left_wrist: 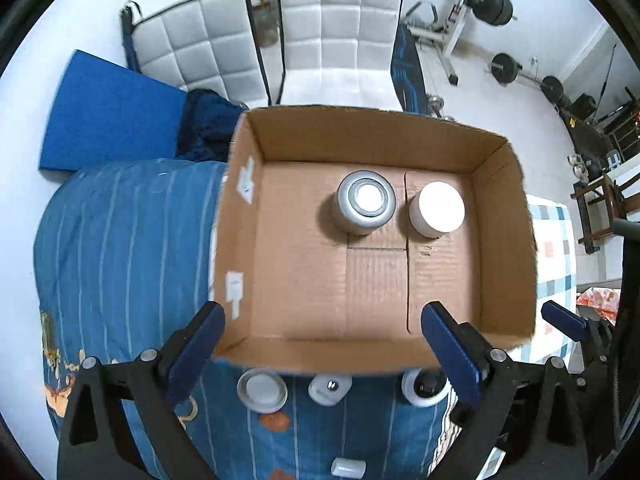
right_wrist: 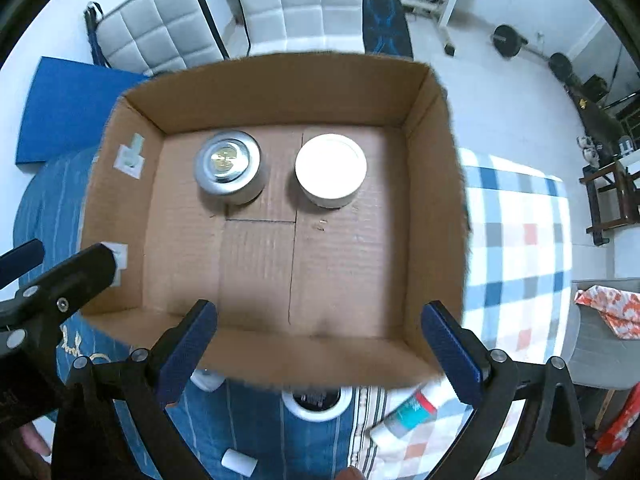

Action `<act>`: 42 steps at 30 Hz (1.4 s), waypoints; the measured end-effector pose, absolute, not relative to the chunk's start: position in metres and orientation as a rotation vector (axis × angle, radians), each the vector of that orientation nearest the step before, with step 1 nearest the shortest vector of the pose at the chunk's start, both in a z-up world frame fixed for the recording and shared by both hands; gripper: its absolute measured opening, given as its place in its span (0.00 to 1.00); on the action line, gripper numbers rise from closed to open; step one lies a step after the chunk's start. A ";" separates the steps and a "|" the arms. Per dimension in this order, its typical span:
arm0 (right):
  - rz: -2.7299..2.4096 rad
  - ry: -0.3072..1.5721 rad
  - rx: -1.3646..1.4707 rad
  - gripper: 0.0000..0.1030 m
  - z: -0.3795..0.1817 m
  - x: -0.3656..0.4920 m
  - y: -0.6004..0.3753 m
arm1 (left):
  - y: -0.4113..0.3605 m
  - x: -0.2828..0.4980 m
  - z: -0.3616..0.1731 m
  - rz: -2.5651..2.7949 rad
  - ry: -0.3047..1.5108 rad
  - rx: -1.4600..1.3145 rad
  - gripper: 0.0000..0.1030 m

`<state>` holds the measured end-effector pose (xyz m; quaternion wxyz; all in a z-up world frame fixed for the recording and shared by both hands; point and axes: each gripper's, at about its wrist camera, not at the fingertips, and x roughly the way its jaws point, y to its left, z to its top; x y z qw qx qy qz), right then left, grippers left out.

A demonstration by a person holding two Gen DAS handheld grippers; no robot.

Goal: Organize rigid objects
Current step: 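Lift both open grippers out of the box, then grasp the silver-rimmed lid with the left gripper while the right grasps the black-lid jar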

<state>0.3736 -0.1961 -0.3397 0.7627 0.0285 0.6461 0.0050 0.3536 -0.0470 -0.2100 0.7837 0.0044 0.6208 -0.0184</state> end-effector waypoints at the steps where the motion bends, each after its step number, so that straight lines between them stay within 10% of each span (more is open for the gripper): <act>1: 0.012 1.389 0.069 1.00 -0.329 0.364 -0.193 | -0.045 0.343 -0.203 -0.035 1.323 0.013 0.98; 25: 0.048 1.194 0.093 1.00 -0.206 0.217 -0.180 | -0.031 0.219 -0.123 -0.047 1.149 -0.002 0.98; 42: 0.017 1.561 0.199 1.00 -0.411 0.250 -0.194 | 0.034 0.252 -0.332 0.099 1.596 -0.105 0.98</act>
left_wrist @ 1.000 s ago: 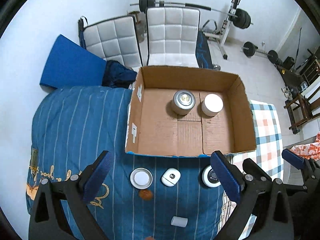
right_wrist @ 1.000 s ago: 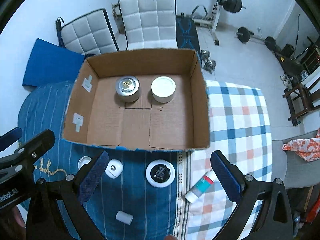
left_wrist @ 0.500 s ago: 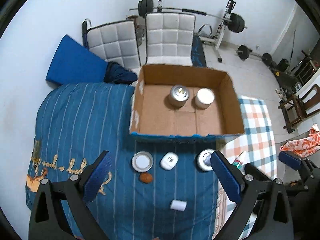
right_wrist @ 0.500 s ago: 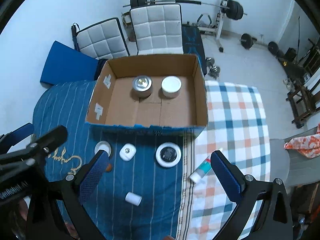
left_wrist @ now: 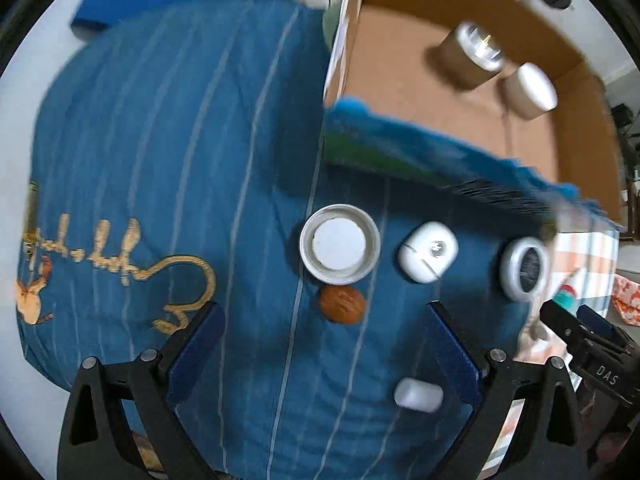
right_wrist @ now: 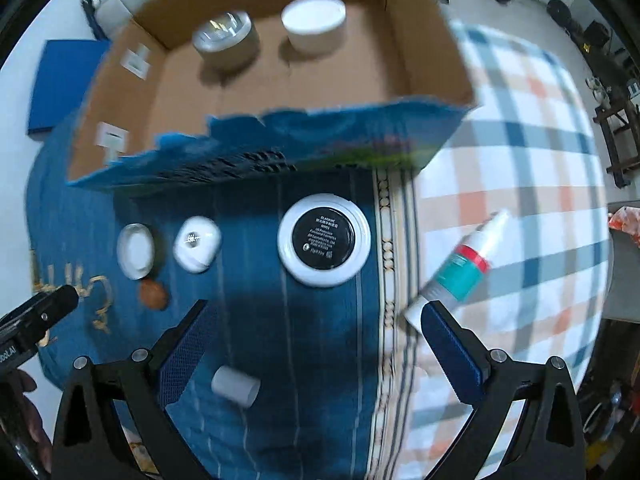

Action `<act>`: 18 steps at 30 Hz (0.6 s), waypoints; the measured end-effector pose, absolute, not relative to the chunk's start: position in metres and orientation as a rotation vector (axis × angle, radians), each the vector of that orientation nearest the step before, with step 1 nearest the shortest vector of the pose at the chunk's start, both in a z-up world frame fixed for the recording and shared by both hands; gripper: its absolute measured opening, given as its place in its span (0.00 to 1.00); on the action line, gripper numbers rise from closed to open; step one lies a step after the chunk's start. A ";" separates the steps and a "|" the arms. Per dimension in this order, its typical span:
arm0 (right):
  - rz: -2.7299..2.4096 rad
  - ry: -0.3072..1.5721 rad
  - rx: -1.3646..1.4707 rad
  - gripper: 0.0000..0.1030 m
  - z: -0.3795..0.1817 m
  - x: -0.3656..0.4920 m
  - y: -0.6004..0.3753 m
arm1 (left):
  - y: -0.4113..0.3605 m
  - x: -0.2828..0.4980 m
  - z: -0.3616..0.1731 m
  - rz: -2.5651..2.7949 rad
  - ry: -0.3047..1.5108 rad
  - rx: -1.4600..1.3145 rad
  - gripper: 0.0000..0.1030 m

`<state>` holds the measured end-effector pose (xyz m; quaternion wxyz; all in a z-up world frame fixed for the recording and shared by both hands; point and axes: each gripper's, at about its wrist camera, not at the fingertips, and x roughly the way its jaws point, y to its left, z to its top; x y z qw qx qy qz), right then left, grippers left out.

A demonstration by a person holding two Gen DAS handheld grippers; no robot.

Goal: Organize rigid objects
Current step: 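Grasp the silver-rimmed lid with the left gripper while the right grasps the black-lid jar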

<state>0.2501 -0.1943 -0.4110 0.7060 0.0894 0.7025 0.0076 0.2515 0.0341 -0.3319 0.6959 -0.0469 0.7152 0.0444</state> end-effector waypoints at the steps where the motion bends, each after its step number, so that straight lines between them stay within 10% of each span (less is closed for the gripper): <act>1: 0.014 1.577 0.196 1.00 -0.422 0.255 -0.192 | 0.035 0.254 -0.342 0.093 1.611 -0.119 0.98; 13: -0.059 1.628 0.159 0.99 -0.481 0.286 -0.179 | 0.024 0.282 -0.413 0.078 1.712 -0.086 0.98; 18: -0.082 1.627 0.127 0.79 -0.486 0.286 -0.177 | 0.023 0.274 -0.413 0.074 1.701 -0.070 0.62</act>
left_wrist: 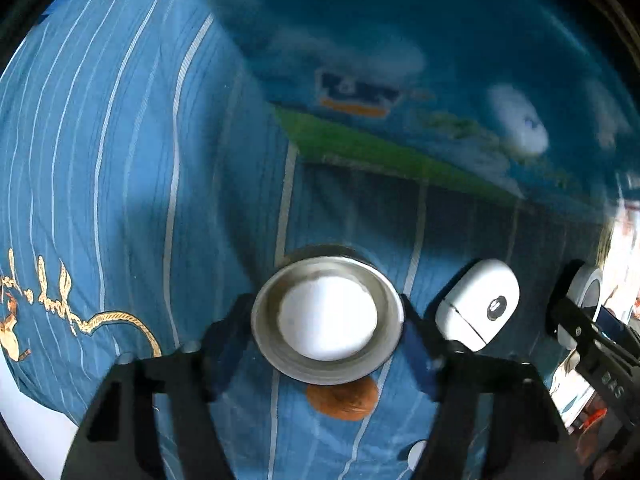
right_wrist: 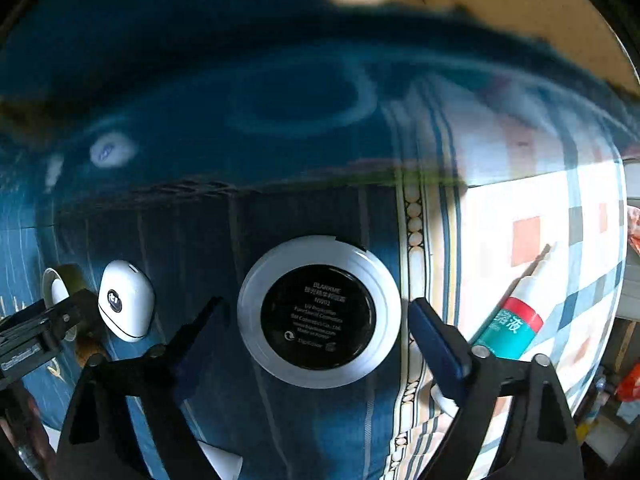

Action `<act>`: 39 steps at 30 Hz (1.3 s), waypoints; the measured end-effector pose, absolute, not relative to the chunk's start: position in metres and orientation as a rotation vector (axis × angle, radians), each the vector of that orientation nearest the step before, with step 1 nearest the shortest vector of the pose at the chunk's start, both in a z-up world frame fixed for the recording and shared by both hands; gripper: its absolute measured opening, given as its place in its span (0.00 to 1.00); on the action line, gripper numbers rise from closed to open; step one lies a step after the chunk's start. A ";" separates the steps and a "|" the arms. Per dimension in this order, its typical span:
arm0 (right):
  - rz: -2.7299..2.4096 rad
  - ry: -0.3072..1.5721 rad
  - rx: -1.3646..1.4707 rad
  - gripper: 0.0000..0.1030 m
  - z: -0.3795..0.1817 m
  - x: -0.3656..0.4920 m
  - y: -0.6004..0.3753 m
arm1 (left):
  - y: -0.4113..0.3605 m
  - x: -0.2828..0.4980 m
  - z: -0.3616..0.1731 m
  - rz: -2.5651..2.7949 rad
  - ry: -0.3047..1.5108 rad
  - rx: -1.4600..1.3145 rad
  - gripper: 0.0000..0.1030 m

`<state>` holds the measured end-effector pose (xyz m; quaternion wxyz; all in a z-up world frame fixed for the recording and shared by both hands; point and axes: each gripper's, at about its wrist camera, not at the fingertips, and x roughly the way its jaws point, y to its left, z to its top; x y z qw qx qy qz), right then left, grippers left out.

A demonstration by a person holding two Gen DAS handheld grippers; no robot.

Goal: Organize rigid objects
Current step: 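Grasp the silver-rimmed lid with the left gripper while the right grasps the black-lid jar, then carry the silver lid and black-lid jar into the box and release both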

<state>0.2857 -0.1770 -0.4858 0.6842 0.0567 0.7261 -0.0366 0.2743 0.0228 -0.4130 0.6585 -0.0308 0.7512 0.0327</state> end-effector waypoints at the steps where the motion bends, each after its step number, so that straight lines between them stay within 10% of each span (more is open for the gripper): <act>1: -0.079 1.627 0.129 0.75 -0.486 0.284 -0.176 | 0.023 0.272 -0.412 0.073 1.697 -0.075 0.62; 23: -0.081 1.765 0.122 0.77 -0.513 0.215 -0.163 | 0.027 0.215 -0.407 0.089 1.735 -0.089 0.60; 39: 0.041 1.646 0.134 0.74 -0.432 0.191 -0.164 | -0.022 0.160 -0.264 0.007 1.504 -0.032 0.60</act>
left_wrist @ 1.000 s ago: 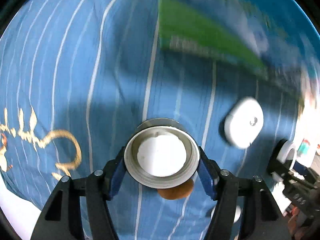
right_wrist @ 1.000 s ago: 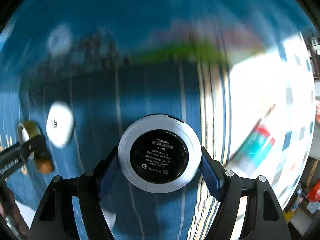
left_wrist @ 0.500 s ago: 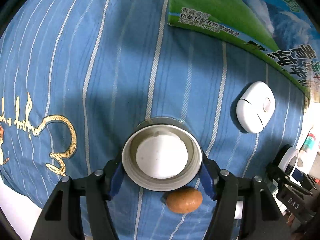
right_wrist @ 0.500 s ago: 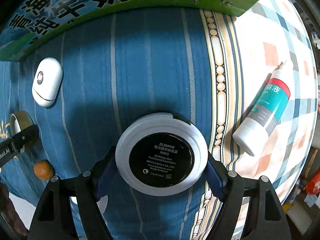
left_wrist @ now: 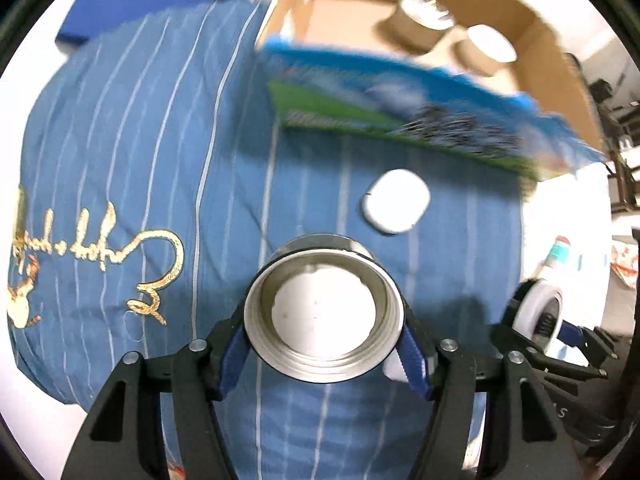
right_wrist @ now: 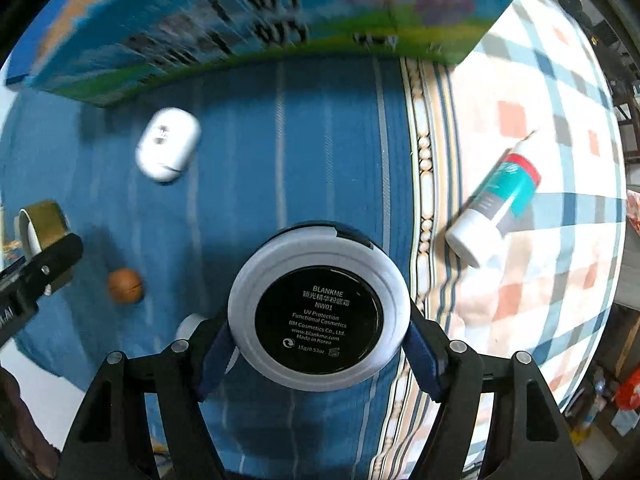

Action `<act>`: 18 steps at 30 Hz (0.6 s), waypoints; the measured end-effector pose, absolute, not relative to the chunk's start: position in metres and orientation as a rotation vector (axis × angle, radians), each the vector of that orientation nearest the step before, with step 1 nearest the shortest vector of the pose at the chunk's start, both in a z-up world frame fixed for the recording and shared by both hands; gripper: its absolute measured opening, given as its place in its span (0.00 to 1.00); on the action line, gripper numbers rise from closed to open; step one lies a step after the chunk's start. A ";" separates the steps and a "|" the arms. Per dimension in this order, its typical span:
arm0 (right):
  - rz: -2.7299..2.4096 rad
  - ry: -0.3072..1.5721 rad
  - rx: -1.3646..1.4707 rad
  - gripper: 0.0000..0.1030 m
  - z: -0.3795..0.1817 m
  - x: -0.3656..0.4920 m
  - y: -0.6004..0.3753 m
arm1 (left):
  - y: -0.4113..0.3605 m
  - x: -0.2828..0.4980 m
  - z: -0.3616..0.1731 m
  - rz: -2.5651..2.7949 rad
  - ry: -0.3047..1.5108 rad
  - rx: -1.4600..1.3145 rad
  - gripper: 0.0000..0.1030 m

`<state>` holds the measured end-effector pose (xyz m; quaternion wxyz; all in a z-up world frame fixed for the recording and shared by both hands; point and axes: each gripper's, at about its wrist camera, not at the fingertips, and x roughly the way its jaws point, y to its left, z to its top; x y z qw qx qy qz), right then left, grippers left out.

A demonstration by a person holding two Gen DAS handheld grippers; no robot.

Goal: Organize rigid objects
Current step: 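Carry the silver lid and black-lid jar into the box and release both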

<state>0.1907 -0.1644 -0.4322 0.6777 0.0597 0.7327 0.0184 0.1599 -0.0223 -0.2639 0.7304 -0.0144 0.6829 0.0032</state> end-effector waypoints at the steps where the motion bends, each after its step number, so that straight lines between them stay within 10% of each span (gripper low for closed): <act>1: 0.048 1.631 0.136 0.74 -0.422 0.190 -0.165 | -0.029 0.154 -0.250 -0.010 1.482 -0.031 0.60; 18: 0.071 1.331 0.161 0.74 -0.241 0.144 -0.192 | -0.050 0.139 -0.149 -0.148 1.277 -0.052 0.60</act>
